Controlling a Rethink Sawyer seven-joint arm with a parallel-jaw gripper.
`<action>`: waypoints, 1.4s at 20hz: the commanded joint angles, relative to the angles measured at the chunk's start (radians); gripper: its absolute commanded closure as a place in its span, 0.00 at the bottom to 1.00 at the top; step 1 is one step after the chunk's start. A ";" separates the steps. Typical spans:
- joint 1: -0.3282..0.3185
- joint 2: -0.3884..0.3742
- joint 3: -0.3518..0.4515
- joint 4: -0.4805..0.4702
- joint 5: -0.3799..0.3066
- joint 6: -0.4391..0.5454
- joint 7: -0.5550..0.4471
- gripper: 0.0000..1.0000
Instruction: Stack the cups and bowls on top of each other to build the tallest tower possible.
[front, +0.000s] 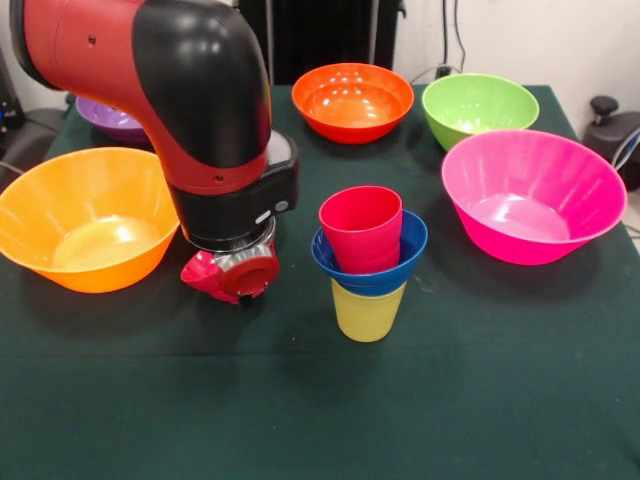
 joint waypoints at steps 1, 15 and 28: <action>0.043 0.025 0.081 0.069 -0.068 -0.043 -0.009 1.00; 0.085 -0.014 0.054 0.063 -0.068 -0.043 0.000 1.00; -0.003 0.118 0.015 -0.221 -0.135 0.048 -0.117 1.00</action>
